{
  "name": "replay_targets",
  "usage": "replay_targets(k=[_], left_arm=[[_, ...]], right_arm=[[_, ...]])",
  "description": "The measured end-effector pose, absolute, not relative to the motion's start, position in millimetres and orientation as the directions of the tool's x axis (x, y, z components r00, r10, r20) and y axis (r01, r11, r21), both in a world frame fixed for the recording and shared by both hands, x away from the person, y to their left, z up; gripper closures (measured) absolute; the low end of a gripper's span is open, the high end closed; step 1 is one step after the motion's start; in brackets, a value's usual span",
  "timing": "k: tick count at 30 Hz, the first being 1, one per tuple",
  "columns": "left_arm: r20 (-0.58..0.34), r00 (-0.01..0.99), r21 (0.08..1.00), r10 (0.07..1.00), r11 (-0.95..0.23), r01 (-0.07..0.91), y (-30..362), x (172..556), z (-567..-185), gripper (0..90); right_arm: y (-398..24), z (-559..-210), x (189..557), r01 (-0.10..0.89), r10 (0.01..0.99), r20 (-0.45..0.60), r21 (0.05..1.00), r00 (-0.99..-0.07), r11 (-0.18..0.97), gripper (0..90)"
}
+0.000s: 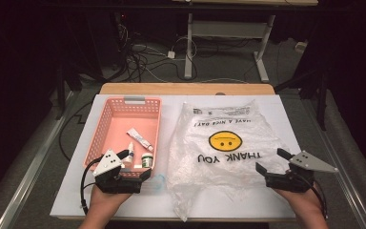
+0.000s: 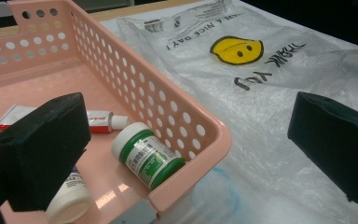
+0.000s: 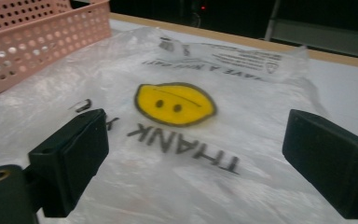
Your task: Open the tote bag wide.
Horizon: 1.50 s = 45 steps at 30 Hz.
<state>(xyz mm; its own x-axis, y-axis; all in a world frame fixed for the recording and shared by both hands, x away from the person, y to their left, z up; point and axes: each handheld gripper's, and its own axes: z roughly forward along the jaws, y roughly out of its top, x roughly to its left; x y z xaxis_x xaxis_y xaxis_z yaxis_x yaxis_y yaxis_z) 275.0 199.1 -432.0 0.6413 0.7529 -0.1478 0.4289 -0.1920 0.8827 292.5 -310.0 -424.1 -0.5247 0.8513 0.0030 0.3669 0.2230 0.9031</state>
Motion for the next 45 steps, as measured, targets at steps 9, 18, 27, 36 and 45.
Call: replay_targets(k=[9,18,27,36,45], left_arm=[[-0.135,0.632,0.878,0.763,-0.204,0.433,198.5,277.4,-435.0,0.0],[-0.172,0.615,0.867,0.770,-0.178,0.466,203.5,276.6,-432.9,0.0],[-0.161,0.621,0.866,0.767,-0.192,0.461,198.3,274.9,-435.7,0.0],[-0.159,0.616,0.879,0.772,-0.174,0.445,200.1,272.6,-432.7,0.0],[-0.145,0.608,0.863,0.780,-0.201,0.463,202.2,274.2,-430.7,0.0]], right_arm=[[-360.4,-440.7,304.3,0.471,0.922,0.014,0.863,-0.387,0.184,20.9],[-393.0,-462.6,314.9,0.596,0.958,0.087,0.797,-0.273,0.098,37.8],[-401.7,-473.2,322.0,0.652,0.954,0.157,0.757,-0.254,0.050,43.4],[-398.0,-474.6,324.0,0.665,0.954,0.135,0.742,-0.267,0.081,47.2],[-389.3,-475.5,323.0,0.672,0.955,0.069,0.725,-0.289,0.151,64.4]])
